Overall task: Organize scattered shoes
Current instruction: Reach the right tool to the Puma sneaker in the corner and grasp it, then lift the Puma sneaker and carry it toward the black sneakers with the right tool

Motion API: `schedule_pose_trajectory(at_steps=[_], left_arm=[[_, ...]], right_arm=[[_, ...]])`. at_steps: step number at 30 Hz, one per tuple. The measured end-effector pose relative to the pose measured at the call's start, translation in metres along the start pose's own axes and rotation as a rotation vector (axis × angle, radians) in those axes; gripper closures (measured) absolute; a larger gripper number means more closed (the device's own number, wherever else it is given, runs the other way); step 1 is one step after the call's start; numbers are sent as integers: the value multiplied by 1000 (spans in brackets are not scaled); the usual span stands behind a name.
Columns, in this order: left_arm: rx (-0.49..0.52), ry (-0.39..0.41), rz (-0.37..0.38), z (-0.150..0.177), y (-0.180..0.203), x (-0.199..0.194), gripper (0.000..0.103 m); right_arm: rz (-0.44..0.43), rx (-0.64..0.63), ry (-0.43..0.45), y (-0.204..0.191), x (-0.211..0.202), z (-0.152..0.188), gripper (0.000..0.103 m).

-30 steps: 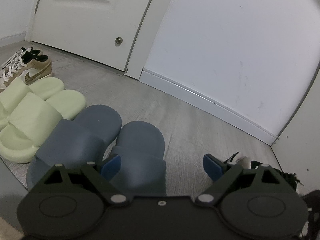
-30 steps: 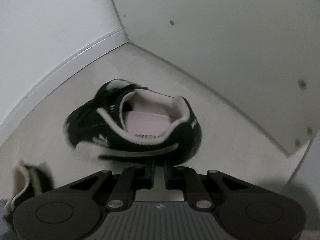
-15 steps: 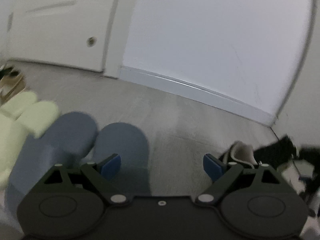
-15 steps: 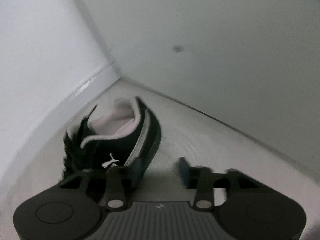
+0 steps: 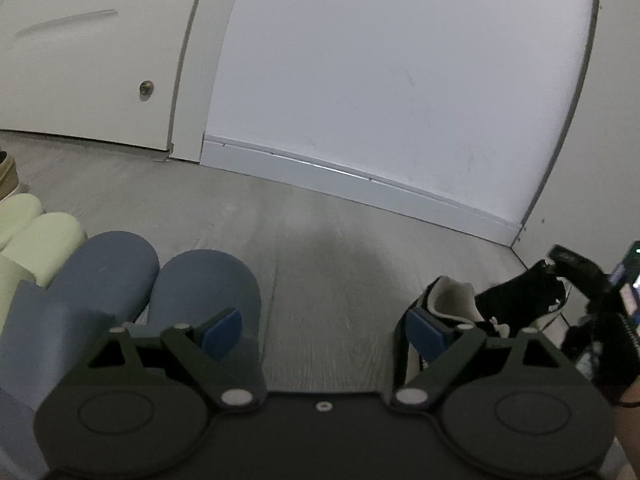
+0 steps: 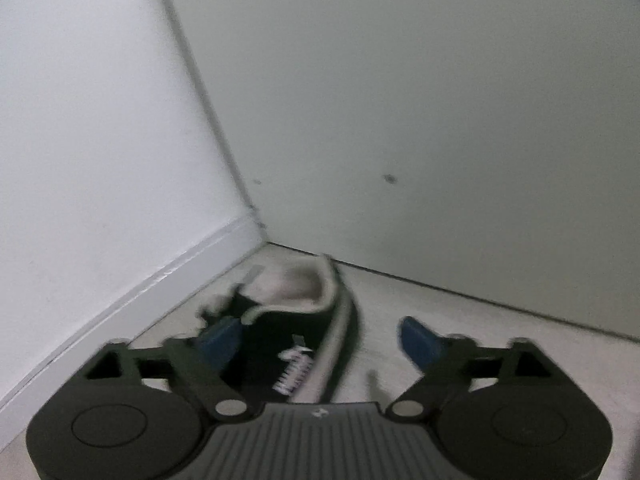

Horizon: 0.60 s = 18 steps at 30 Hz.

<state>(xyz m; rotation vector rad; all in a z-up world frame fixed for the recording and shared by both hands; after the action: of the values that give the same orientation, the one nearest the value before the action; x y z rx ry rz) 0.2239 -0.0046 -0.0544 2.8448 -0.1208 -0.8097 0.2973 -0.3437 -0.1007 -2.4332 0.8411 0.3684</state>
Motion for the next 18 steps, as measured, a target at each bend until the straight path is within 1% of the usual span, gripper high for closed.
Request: schedule_pose_trajectory(at_steps=[2, 4, 7, 10, 15, 18], left_arm=[[-5, 1, -1, 0, -1, -1, 13], [-16, 7, 0, -1, -3, -3, 13], [-42, 19, 4, -3, -7, -5, 13], [-54, 13, 7, -3, -8, -3, 13], [-39, 11, 13, -4, -5, -3, 13], [-41, 14, 11, -3, -6, -4, 13]], right_arm=[[-22, -57, -35, -20, 12, 11, 4], [-11, -109, -62, -29, 20, 21, 4], [10, -179, -82, -41, 32, 35, 0], [15, -218, -104, -47, 39, 38, 0], [57, -289, -107, -56, 47, 43, 0], [25, -331, -146, -56, 48, 40, 0]])
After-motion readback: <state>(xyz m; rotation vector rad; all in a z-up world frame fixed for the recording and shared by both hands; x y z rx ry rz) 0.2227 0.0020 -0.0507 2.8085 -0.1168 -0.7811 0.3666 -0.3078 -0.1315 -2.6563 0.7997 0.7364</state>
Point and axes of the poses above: each gripper's, at about its wrist camera, not at the fingertips, and x roughly the way its jaws point, y to its right, z to its underside, the point moved 5 cm from there along x, roughly the way its jaws point, and after that the axes turned 6 degrees about x, right-handed, at the moved point
